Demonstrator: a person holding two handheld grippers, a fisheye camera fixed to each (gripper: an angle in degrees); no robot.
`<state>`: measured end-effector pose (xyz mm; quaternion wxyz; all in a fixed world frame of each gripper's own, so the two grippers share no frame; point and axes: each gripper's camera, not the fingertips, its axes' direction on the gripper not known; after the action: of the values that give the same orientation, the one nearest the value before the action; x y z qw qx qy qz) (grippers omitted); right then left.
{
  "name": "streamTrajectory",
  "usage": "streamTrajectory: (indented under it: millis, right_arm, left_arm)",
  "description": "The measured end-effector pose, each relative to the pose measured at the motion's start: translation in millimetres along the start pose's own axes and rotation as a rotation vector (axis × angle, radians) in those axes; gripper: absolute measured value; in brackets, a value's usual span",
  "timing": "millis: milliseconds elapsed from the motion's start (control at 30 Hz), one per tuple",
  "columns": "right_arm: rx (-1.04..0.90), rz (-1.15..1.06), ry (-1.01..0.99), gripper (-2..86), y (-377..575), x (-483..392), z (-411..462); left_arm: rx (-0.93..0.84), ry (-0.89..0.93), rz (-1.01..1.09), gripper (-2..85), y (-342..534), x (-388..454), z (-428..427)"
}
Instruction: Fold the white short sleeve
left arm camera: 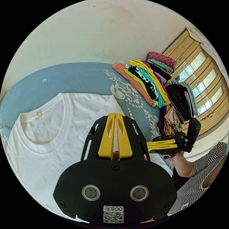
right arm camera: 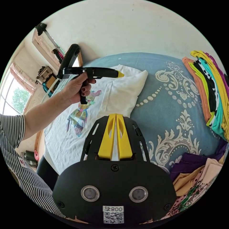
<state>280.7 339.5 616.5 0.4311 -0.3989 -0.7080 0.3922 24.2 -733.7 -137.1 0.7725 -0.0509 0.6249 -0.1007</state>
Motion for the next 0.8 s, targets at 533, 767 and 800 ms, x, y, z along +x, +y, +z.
streamTrajectory:
  millis: [533, 767, 800]
  right_arm:
    - [0.094, 0.062, -0.115, 0.1, 1, -16, 24]
    - [0.031, 0.123, -0.055, 0.1, -5, -27, 61]
    - [0.068, 0.108, -0.030, 0.1, -5, -36, 59]
  left_arm:
    - [-0.067, -0.071, 0.043, 0.2, -23, 22, 25]
    - [0.002, -0.018, 0.046, 0.1, -2, 30, -13]
    - [0.005, -0.017, 0.051, 0.1, 7, 34, -25]
